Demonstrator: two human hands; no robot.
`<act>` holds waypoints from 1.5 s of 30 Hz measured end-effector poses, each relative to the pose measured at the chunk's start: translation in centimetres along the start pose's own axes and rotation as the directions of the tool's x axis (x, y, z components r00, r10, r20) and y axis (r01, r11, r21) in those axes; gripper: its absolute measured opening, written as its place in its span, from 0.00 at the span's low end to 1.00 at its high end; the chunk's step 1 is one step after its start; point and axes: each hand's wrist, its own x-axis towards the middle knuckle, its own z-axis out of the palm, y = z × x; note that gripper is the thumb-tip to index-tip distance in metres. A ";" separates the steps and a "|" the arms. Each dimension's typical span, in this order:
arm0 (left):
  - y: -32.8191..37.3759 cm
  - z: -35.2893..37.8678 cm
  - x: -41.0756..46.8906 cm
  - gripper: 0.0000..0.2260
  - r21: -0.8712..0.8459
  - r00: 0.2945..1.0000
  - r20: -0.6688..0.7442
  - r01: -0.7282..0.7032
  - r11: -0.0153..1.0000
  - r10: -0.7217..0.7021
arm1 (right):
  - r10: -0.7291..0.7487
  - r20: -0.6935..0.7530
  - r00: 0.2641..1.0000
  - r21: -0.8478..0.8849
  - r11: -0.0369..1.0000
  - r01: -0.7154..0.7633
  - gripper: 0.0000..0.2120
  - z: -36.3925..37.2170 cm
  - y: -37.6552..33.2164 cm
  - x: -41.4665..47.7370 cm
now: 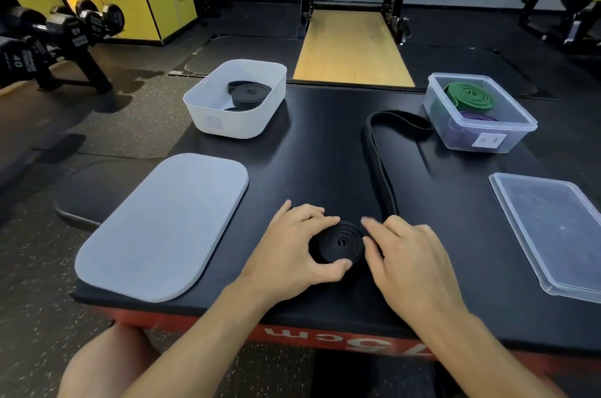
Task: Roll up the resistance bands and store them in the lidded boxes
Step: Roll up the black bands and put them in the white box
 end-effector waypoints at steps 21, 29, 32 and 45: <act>0.3 0.1 -0.2 0.31 0.029 1.000 -0.020 -0.009 1.000 0.009 | 0.083 0.053 0.995 0.250 0.964 -0.094 0.12 -0.9 -0.2 -1.8; -0.1 -0.2 0.3 0.30 -0.032 0.999 0.014 0.044 0.999 -0.044 | 0.013 0.197 0.980 0.225 0.972 -0.058 0.29 -1.1 -0.7 -2.0; 0.0 -0.1 0.4 0.31 -0.035 0.998 0.019 0.062 0.997 -0.061 | 0.037 0.151 0.988 0.172 0.983 -0.063 0.30 -0.6 -1.7 -0.9; 0.2 -0.7 -0.1 0.27 -0.063 0.999 0.040 0.031 0.998 -0.028 | -0.086 0.229 0.970 0.276 0.961 0.020 0.31 -0.5 2.2 -0.8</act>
